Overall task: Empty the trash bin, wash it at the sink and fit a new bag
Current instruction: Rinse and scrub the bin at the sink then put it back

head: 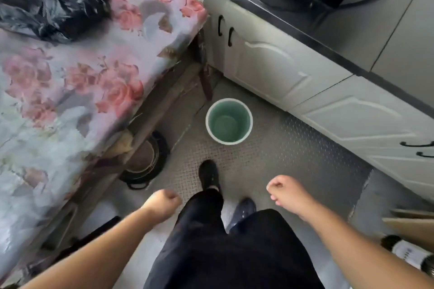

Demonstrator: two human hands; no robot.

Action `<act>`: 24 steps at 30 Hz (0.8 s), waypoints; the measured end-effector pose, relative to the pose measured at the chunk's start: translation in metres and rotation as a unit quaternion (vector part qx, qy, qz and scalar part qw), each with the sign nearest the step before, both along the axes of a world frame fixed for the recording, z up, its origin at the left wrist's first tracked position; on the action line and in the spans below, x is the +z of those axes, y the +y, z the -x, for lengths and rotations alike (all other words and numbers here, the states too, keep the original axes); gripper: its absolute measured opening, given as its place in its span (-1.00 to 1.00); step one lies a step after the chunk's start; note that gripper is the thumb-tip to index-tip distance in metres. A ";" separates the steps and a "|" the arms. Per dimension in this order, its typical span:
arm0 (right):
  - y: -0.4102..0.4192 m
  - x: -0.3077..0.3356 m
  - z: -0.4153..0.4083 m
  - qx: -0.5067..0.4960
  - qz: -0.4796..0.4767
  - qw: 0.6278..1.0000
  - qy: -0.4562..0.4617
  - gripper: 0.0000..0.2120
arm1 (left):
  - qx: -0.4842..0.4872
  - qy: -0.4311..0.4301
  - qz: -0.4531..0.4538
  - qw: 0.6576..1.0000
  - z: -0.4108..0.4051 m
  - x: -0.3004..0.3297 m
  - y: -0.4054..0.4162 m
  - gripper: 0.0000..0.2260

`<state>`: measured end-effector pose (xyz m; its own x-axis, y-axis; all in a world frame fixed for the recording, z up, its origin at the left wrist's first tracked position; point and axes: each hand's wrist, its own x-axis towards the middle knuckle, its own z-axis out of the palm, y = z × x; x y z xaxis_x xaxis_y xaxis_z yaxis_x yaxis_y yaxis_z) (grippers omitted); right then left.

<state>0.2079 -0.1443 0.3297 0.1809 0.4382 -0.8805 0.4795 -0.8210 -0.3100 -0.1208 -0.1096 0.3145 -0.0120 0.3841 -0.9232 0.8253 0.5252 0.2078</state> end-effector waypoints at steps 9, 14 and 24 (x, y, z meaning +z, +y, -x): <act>0.057 -0.188 0.001 0.049 0.040 0.998 0.005 -0.89 | 0.090 0.012 -0.070 0.993 -0.080 -0.199 0.171 -0.85; 0.042 -0.298 0.000 0.101 0.084 0.991 0.022 -0.88 | 0.247 0.022 -0.038 0.968 -0.116 -0.332 0.166 -0.80; 0.043 -0.390 -0.016 0.038 0.123 0.989 0.067 -0.88 | 0.497 -0.090 0.039 0.862 -0.148 -0.456 0.143 -0.69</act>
<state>0.2238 -0.1010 -0.0599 0.0298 0.2149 -0.9762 0.5113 -0.8424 -0.1698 0.0274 0.0336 -0.1411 -0.1529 0.2030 -0.9672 -0.0836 0.9725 0.2173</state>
